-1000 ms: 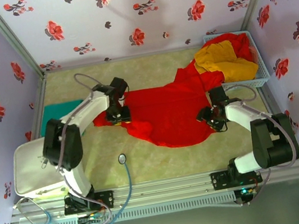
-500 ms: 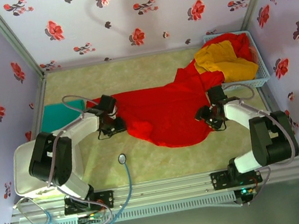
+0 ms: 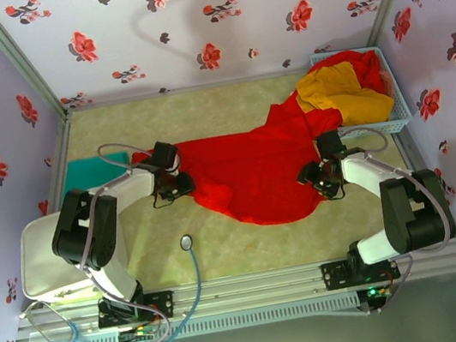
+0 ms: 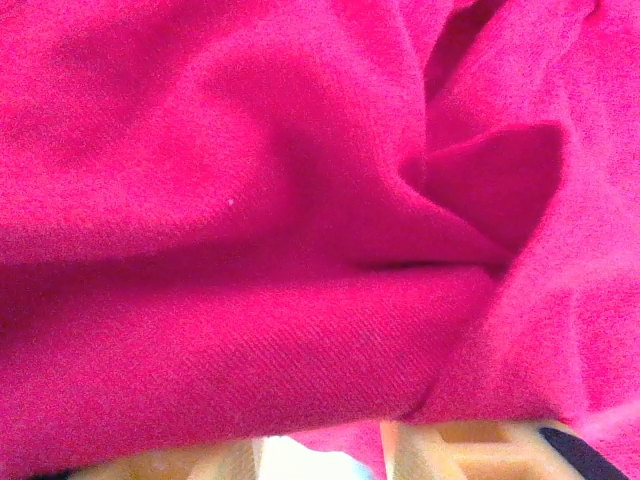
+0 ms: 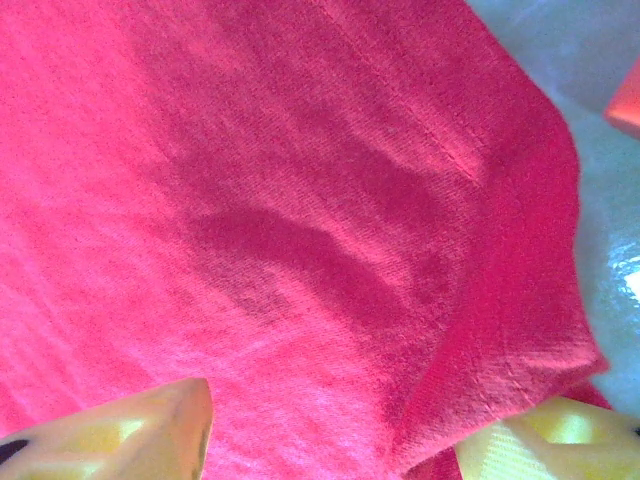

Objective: Fold and stack the t-shirts

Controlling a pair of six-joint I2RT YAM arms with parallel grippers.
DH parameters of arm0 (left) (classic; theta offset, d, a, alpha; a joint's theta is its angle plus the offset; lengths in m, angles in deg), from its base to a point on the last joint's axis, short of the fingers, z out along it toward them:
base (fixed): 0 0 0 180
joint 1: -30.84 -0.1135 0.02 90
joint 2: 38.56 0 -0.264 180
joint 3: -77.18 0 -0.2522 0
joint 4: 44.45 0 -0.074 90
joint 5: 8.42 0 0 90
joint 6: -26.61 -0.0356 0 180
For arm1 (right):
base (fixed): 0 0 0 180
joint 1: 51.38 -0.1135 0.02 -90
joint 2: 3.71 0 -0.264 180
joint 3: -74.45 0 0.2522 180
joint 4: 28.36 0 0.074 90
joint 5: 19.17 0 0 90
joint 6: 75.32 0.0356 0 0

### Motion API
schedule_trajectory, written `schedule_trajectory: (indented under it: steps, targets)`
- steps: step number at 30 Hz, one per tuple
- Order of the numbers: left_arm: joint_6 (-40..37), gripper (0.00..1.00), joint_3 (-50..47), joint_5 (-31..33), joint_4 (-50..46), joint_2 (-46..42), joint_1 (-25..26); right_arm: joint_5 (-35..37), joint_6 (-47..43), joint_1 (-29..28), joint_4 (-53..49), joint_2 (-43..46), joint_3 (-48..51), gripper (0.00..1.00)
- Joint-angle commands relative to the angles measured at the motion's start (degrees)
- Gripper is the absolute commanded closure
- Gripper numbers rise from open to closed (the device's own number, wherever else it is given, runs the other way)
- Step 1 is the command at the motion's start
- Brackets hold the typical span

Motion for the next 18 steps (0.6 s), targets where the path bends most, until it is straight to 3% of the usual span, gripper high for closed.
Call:
schedule_trajectory:
  steps: [1, 18]
  targets:
    - [-0.29, 0.67, 1.98, -0.55, 0.54, 1.34, -0.51, -0.12, -0.65, -0.63, -2.08, -1.37, -0.02, 0.36]
    - [1.05, 1.00, 0.43, -1.00, -5.33, -2.19, -0.53, 0.01, -0.77, -0.61, -2.15, -1.76, -0.22, 0.36]
